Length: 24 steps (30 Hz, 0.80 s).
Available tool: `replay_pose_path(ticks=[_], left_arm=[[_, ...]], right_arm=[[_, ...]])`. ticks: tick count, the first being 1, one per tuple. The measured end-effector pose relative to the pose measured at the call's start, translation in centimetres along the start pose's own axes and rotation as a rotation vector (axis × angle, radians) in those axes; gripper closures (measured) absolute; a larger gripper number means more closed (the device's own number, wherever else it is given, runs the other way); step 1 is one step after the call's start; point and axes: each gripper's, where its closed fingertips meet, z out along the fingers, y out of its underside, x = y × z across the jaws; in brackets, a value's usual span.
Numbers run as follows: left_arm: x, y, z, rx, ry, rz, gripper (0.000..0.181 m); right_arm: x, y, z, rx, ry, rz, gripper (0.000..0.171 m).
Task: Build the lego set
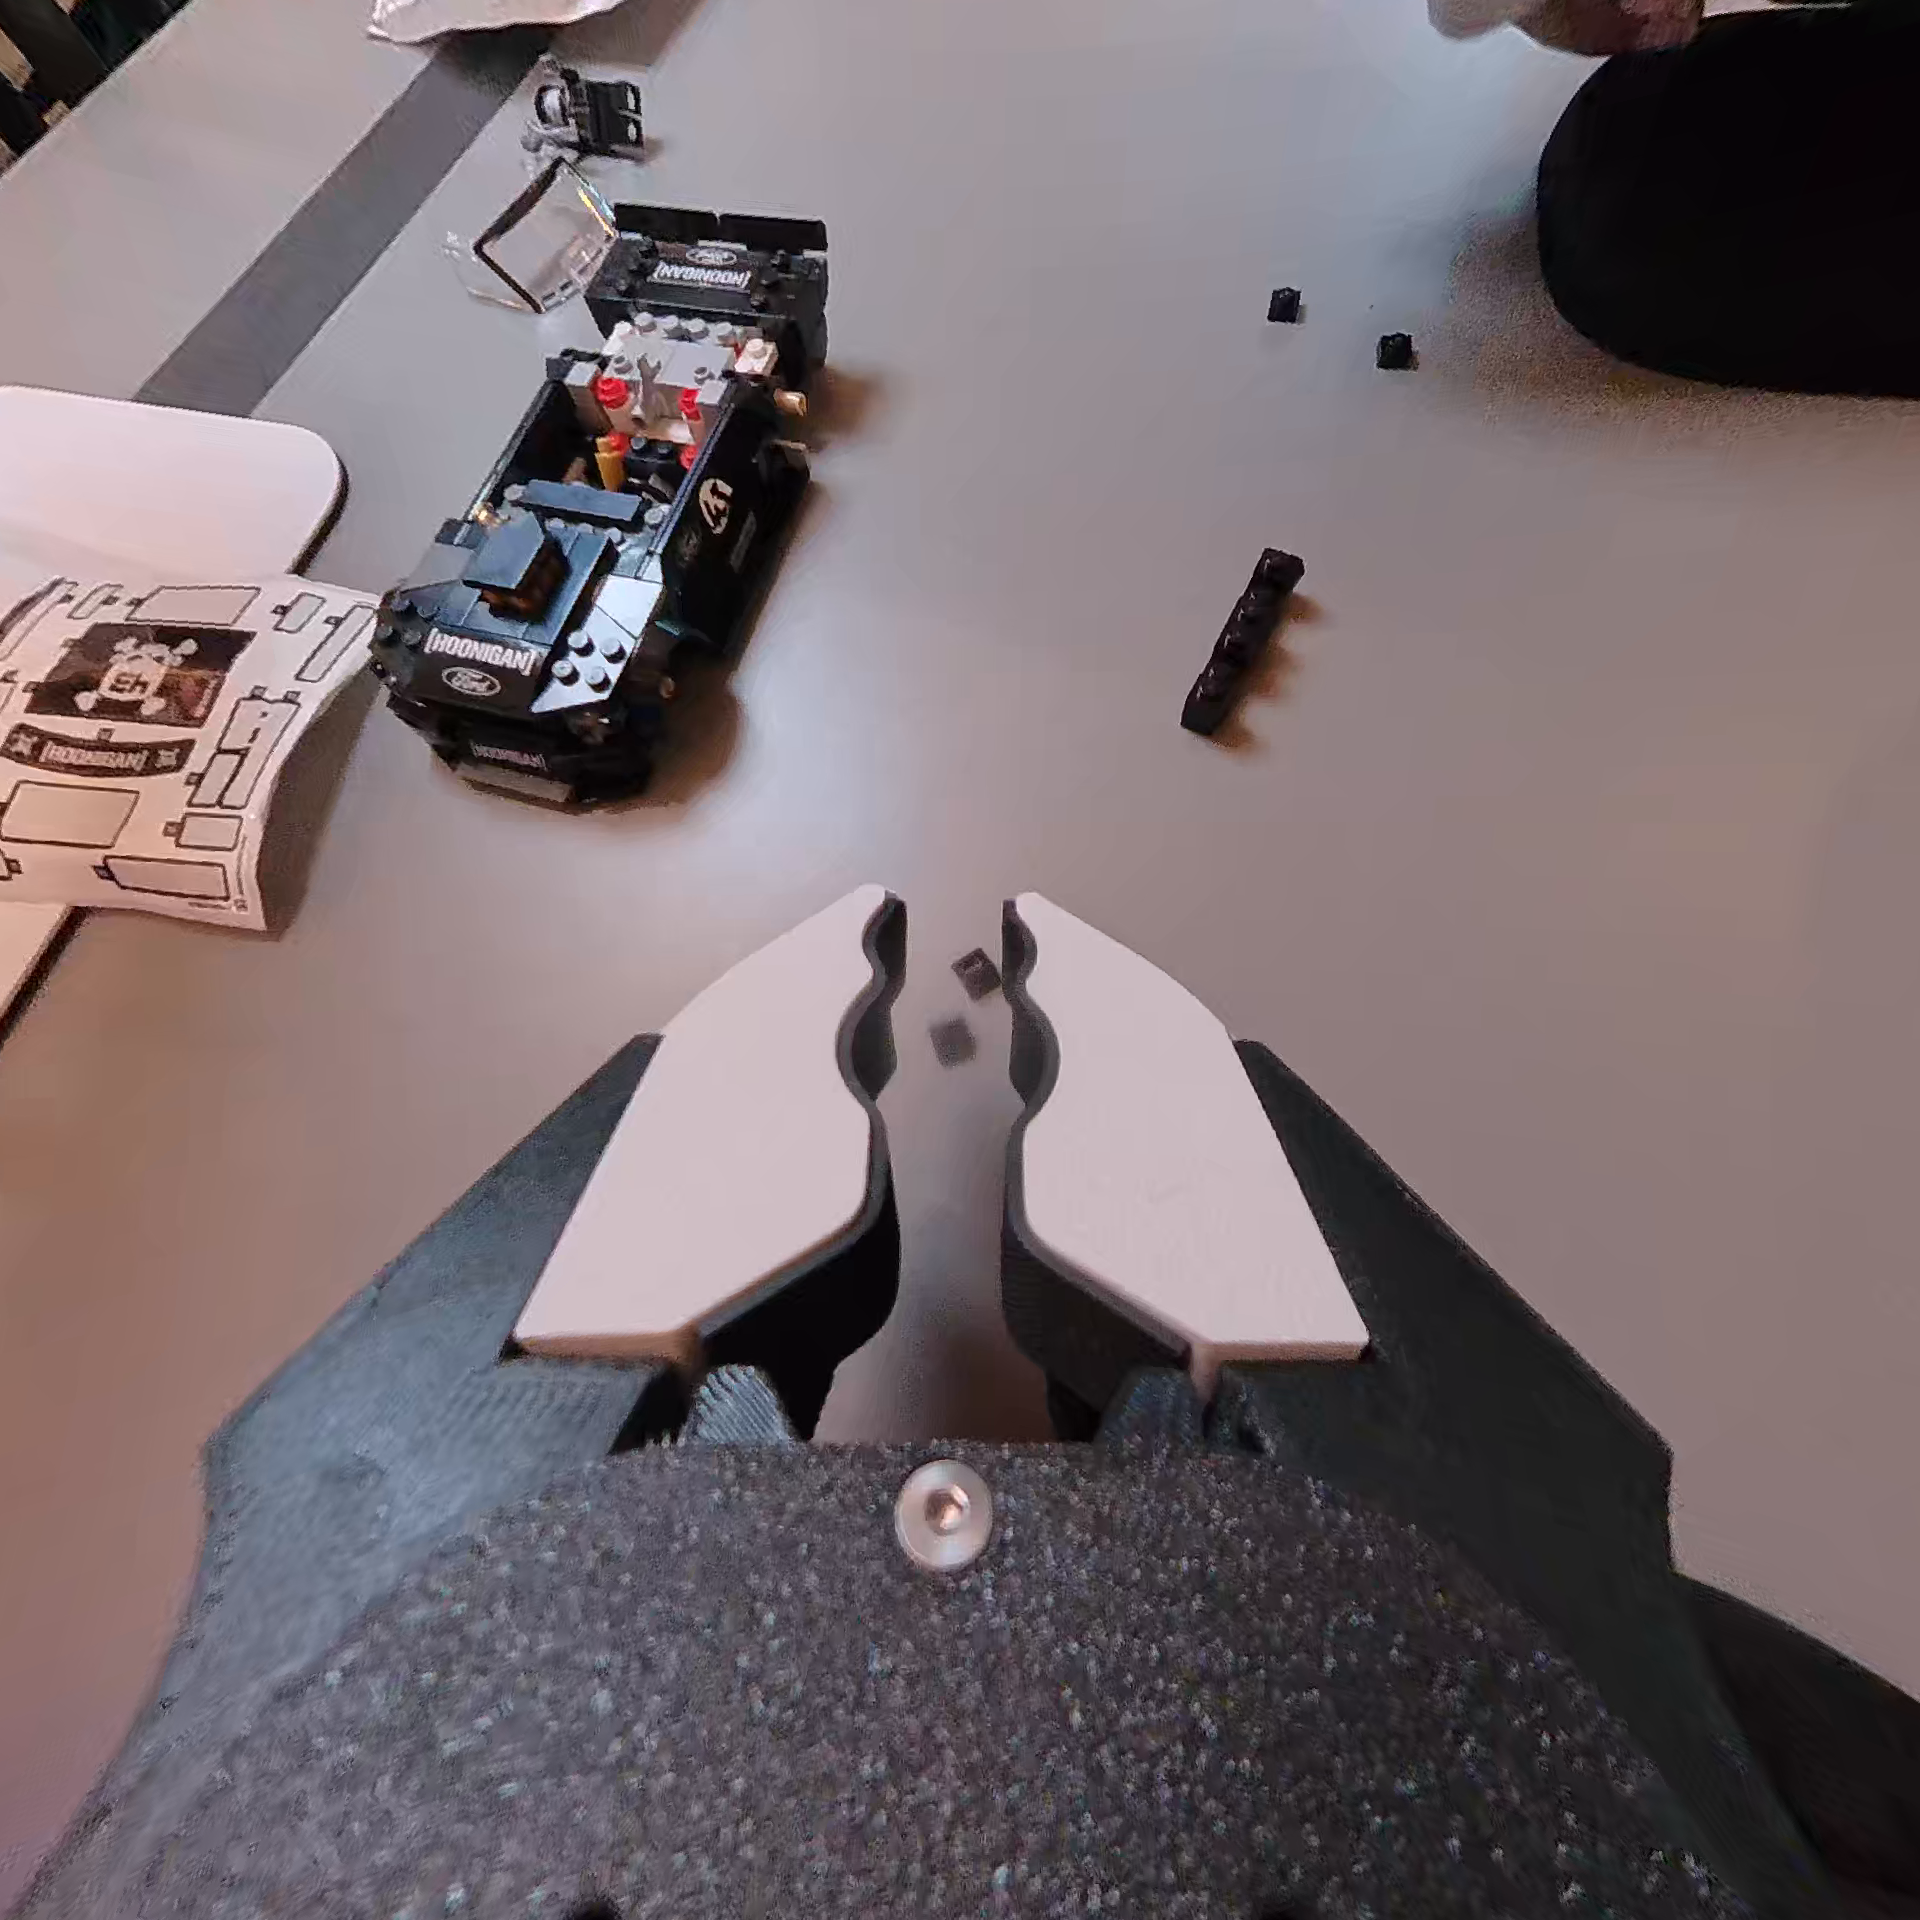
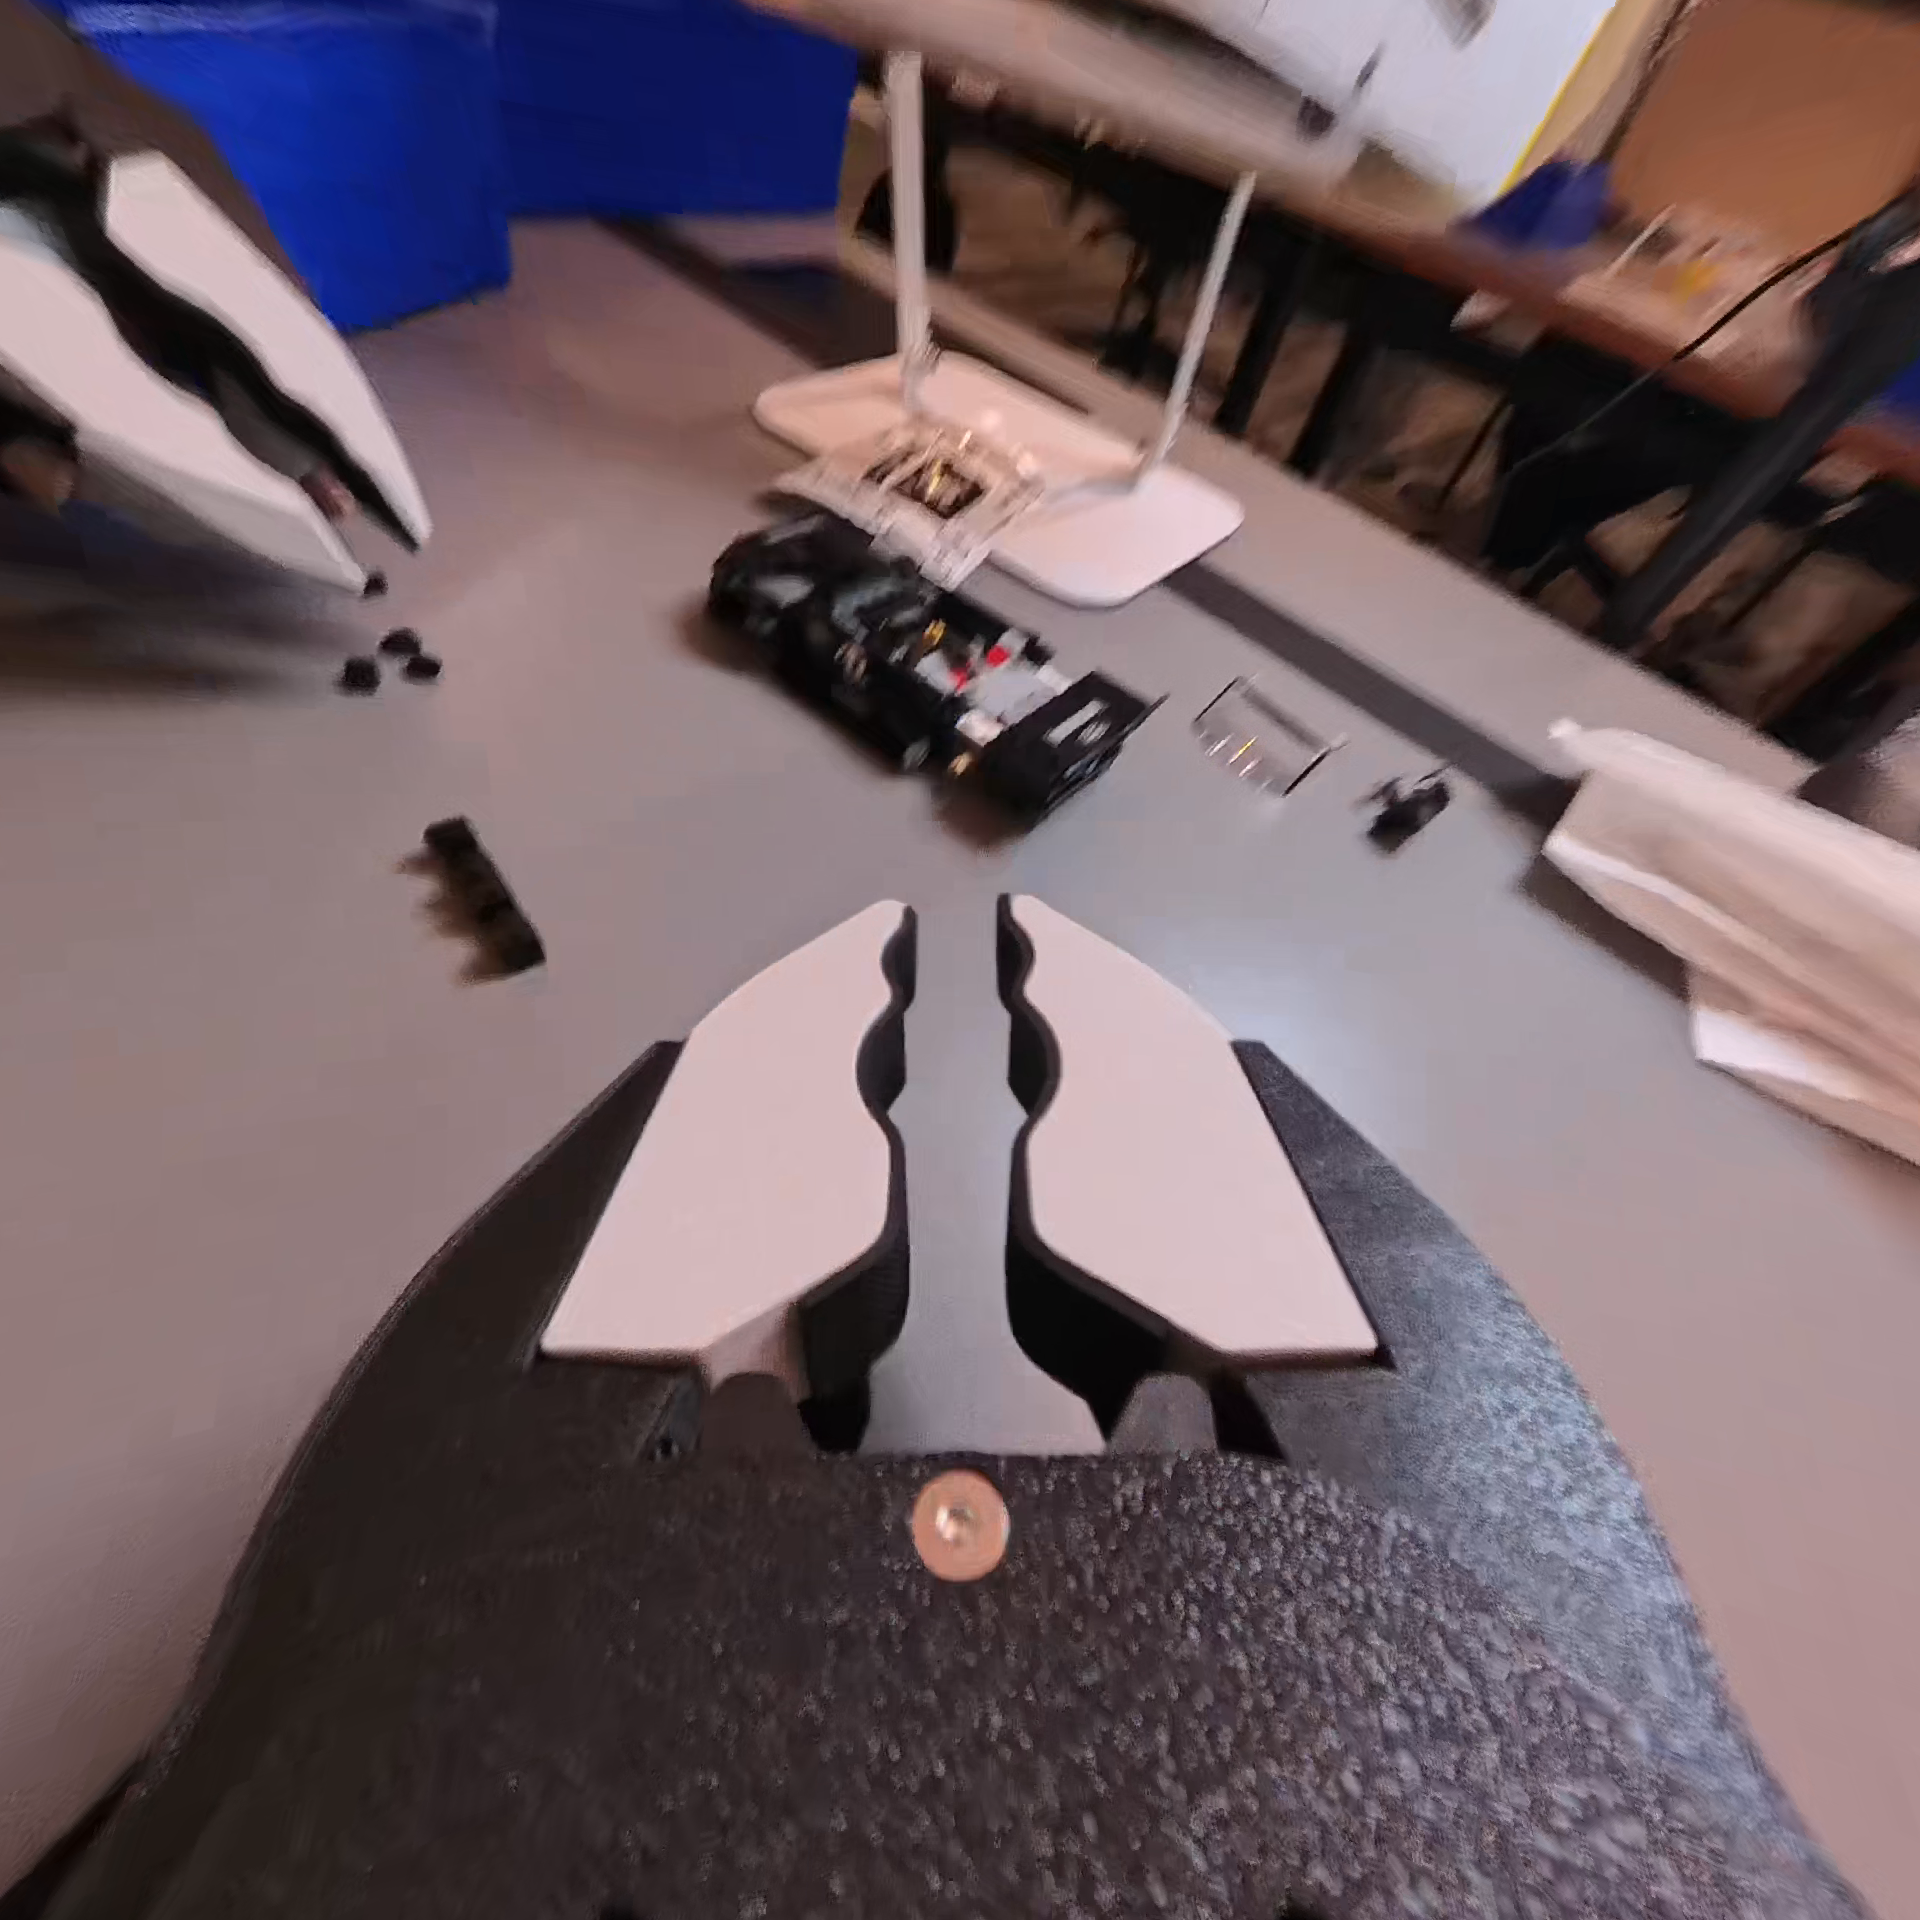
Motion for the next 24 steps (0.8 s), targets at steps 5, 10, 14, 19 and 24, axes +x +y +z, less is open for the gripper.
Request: replay_pose_path(ticks=[5,10,14,19,24], left_arm=[[-0.6,-0.6,0.1,0.041,-0.037,-0.006,0.165],[-0.4,-1.0,0.1,0.06,-0.04,0.004,0.166],[-0.4,-1.1,0.2,0.064,-0.039,0.011,0.166],[-0.4,-1.1,0.1,0.069,-0.043,0.021,0.166],[-0.4,-1.2,0.0,0.077,-0.04,0.016,0.167]], right_arm=[[-0.9,3.0,-0.6,-0.2,-0.164,-0.098,0.158],[-2.5,5.9,-1.4,-0.436,-0.401,-0.182,0.157],[-3.0,6.3,-1.0,-0.496,-0.529,-0.231,0.159],[-3.1,7.5,-0.3,-0.588,-0.591,-0.29,0.159],[-3.2,7.6,-0.3,-0.602,-0.612,-0.279,0.16]])
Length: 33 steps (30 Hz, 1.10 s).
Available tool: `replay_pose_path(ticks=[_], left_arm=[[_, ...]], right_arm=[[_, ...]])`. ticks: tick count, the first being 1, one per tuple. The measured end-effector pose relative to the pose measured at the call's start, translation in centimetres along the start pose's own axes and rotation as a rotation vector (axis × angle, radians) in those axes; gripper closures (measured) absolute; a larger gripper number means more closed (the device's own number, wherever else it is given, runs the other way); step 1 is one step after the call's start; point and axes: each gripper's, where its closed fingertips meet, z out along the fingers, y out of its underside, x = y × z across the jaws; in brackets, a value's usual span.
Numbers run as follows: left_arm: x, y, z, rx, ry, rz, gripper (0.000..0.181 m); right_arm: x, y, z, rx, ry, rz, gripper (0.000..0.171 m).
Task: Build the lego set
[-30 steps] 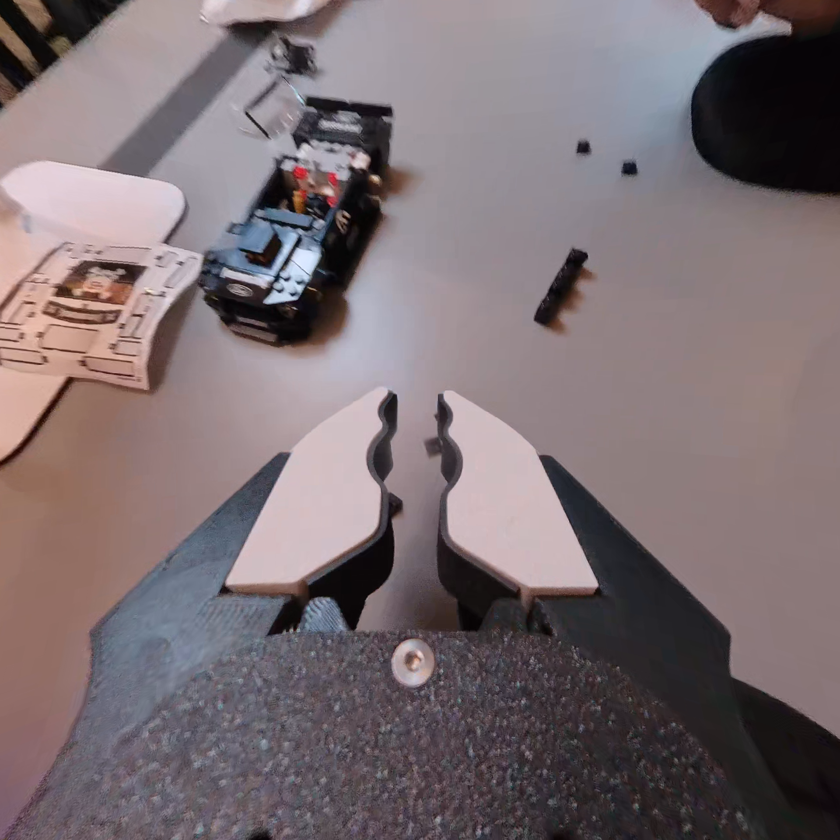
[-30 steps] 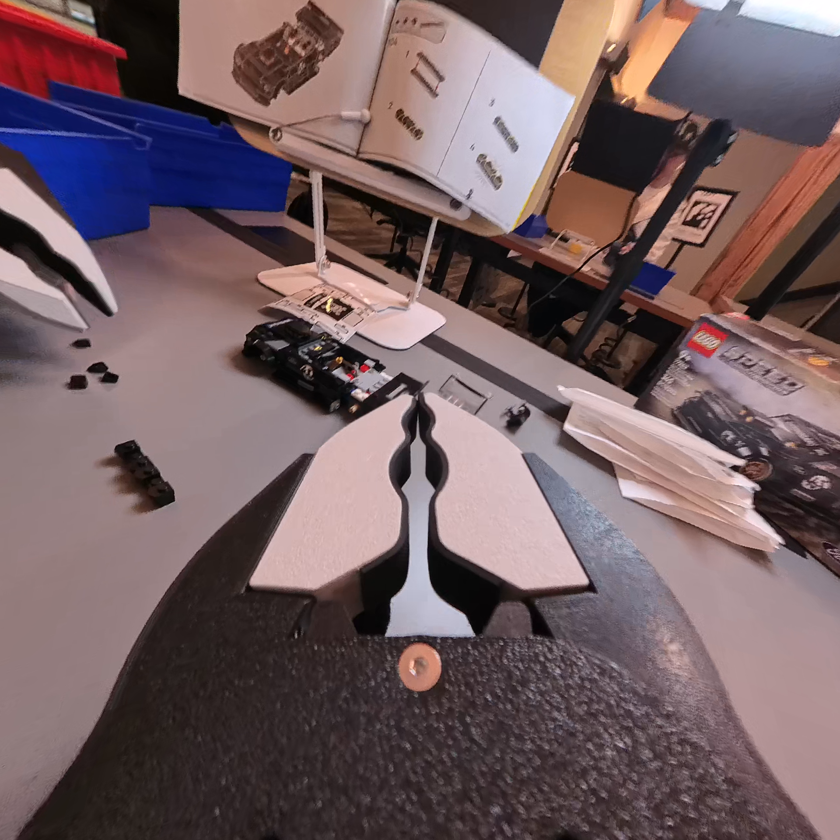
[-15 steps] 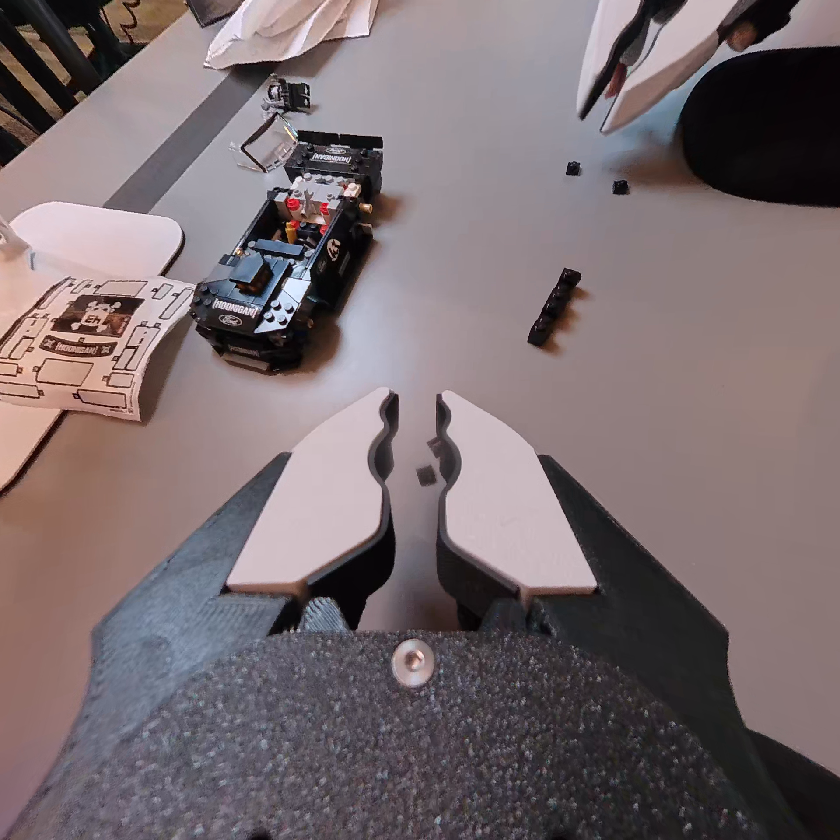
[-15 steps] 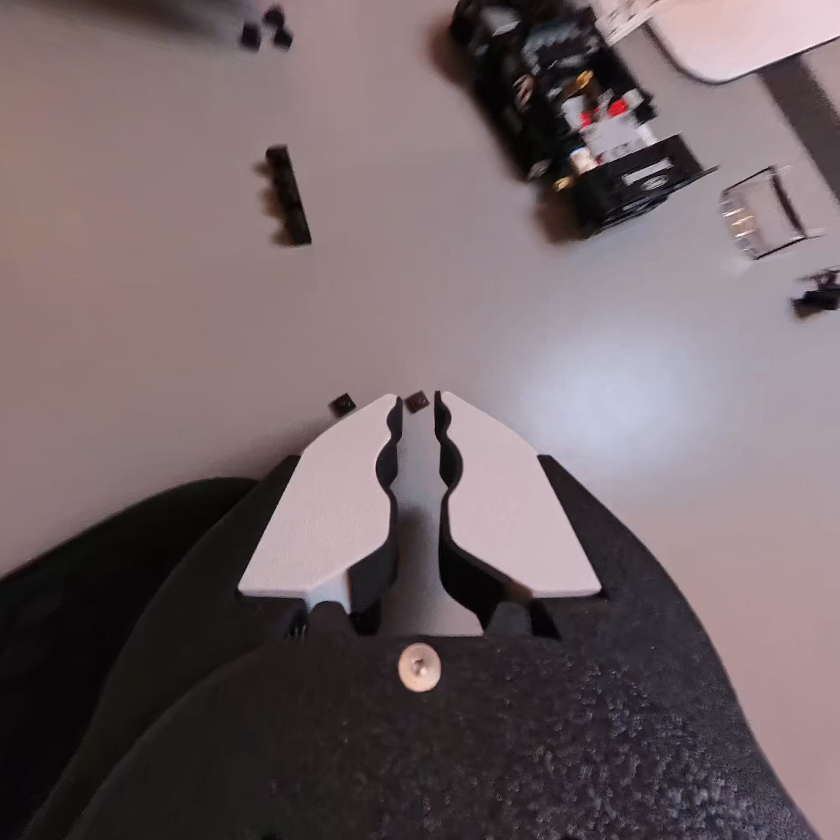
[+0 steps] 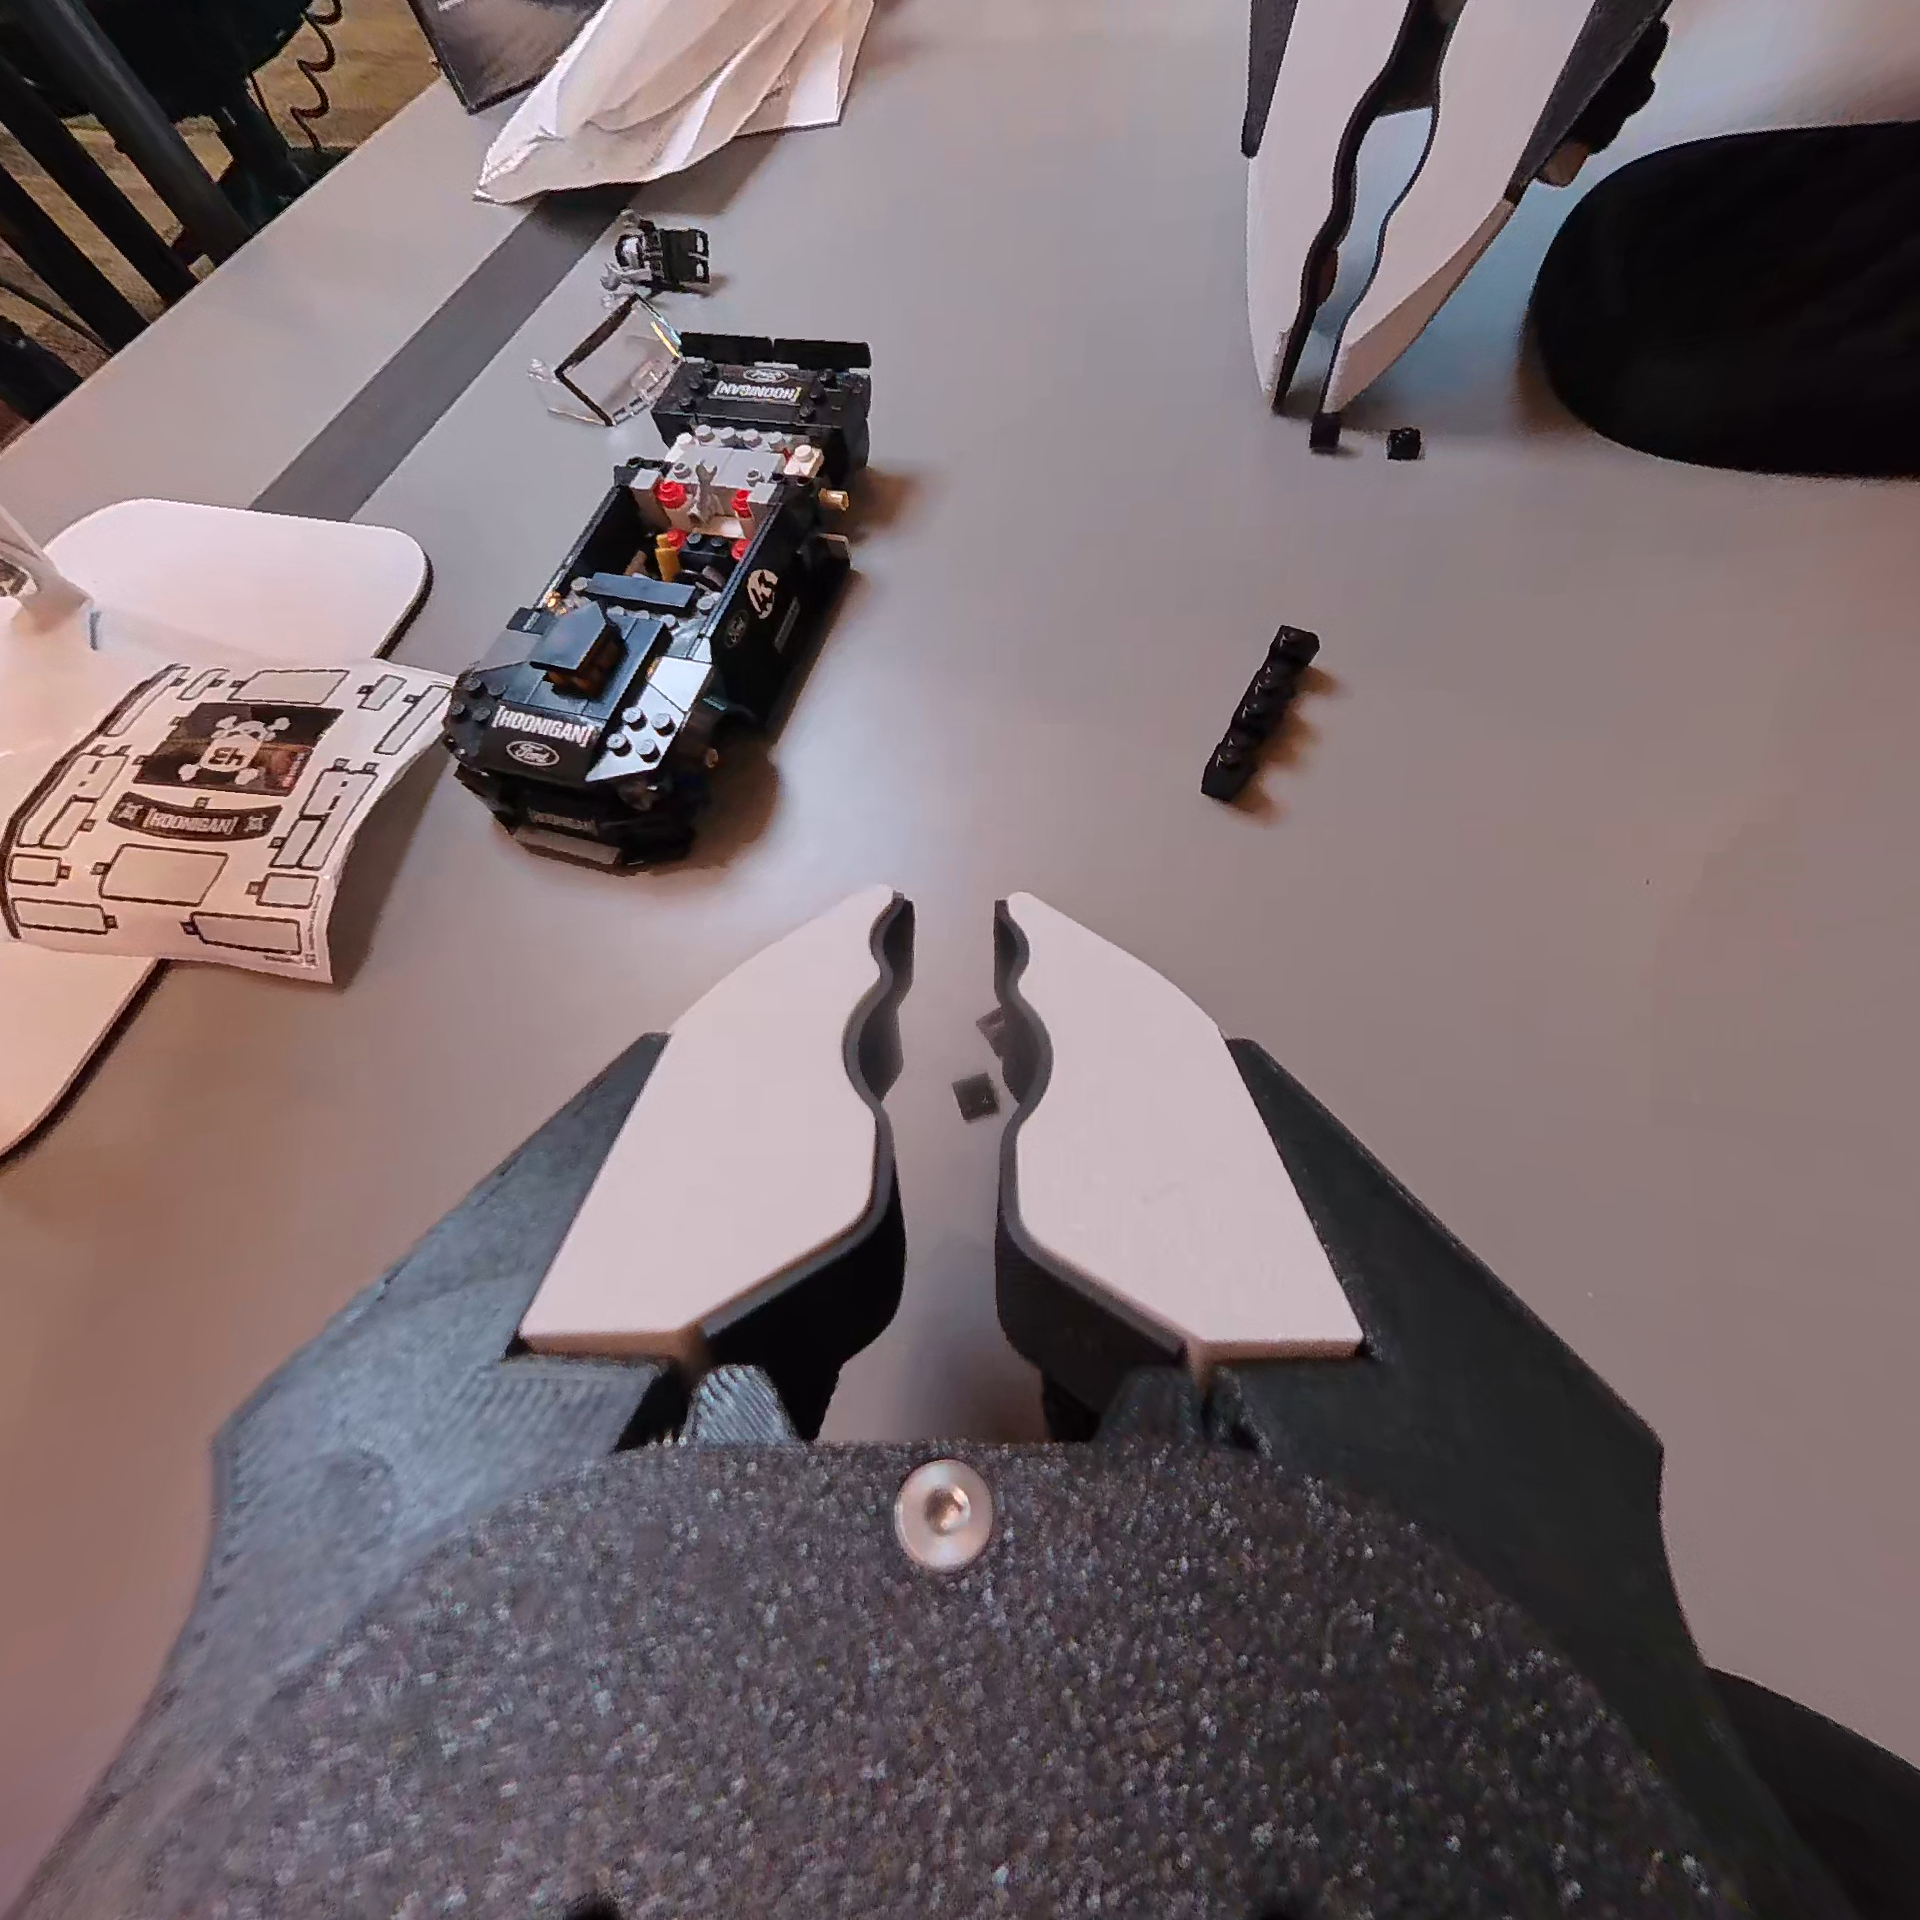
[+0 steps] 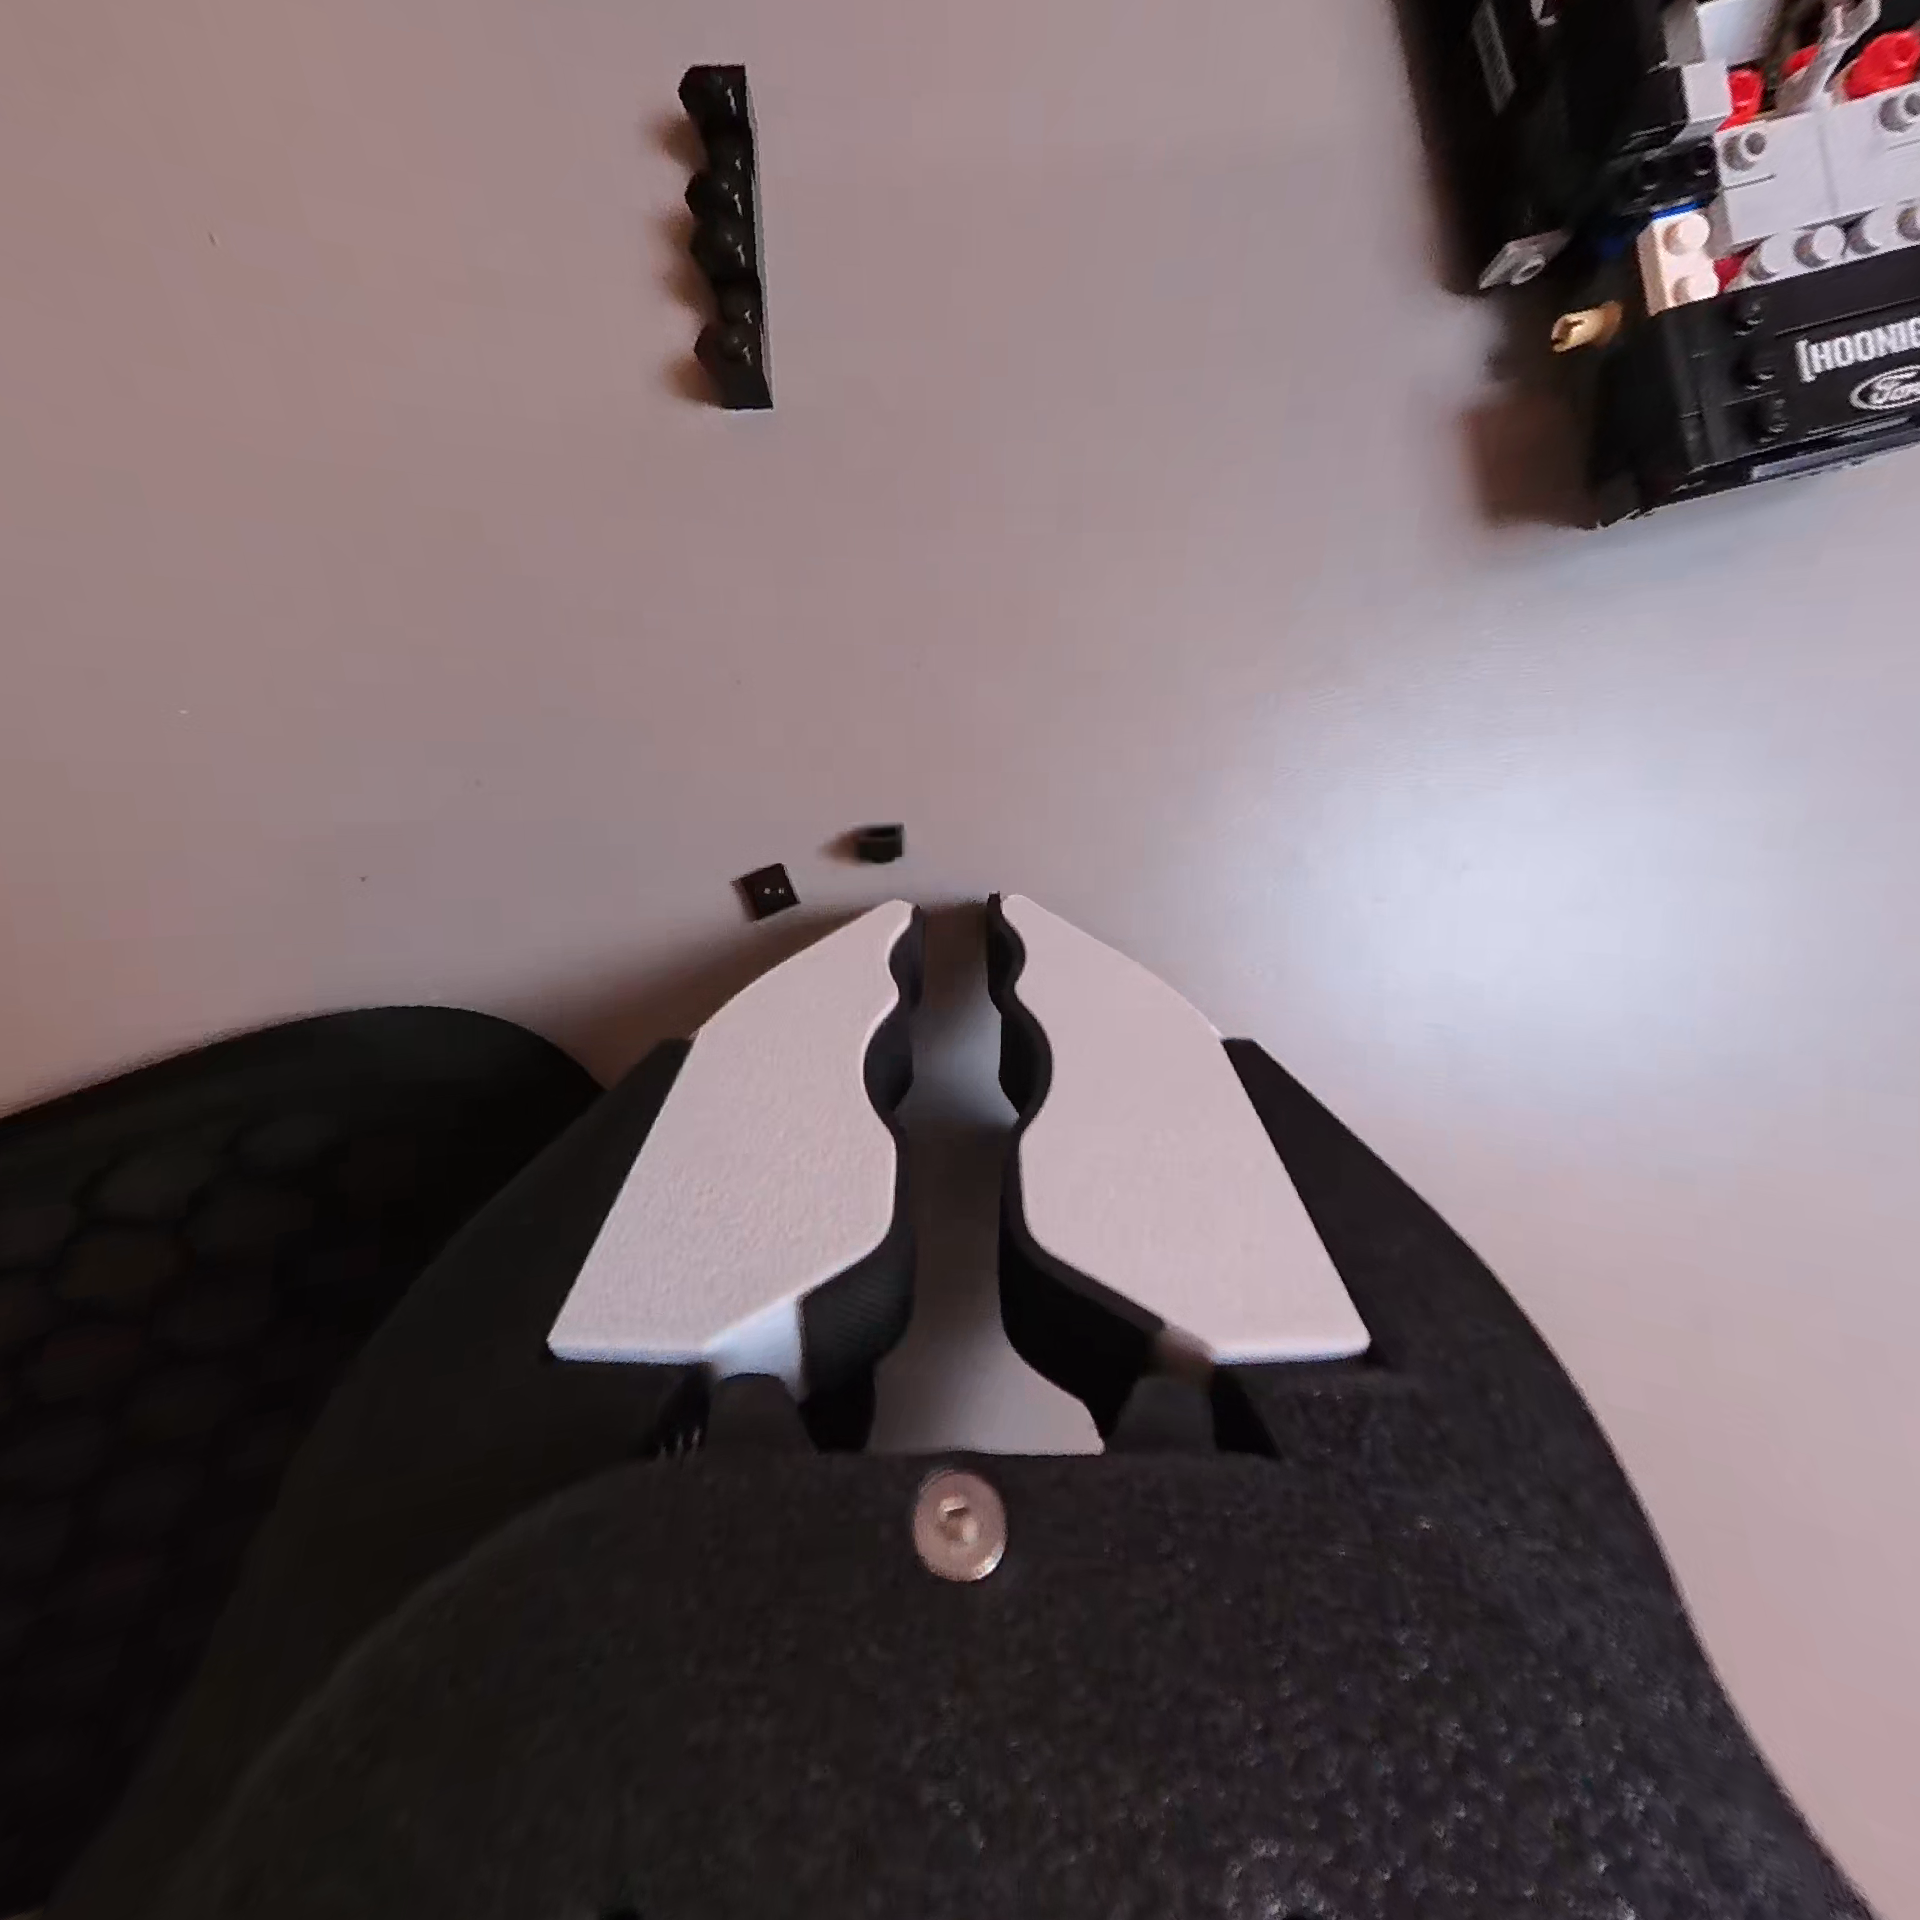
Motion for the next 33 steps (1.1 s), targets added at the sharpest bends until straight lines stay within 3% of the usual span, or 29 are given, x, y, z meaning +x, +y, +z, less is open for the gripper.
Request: replay_pose_path(ticks=[13,19,22,26,30,33], left_arm=[[0.6,0.1,0.1,-0.012,0.015,0.029,0.167],[1.3,-0.7,0.2,0.022,0.033,0.039,0.167],[2.1,-1.8,0.2,0.071,0.04,0.072,0.166],[4.0,-3.7,0.4,0.142,0.073,0.124,0.165],[5.7,-3.4,1.2,0.117,0.119,0.159,0.166],[6.2,-3.1,1.5,0.096,0.131,0.181,0.167]], right_arm=[[-1.5,-0.8,0.4,-0.04,-0.05,0.009,0.158],[-1.3,-1.0,0.5,-0.019,-0.058,0.04,0.166],[-1.6,-4.1,-0.5,0.186,-0.068,0.113,0.166],[-2.5,-9.2,-2.2,0.514,-0.161,0.362,0.166],[-5.2,-8.3,0.7,0.335,-0.377,0.584,0.164],[-6.4,-6.3,2.7,0.141,-0.366,0.519,0.166]])
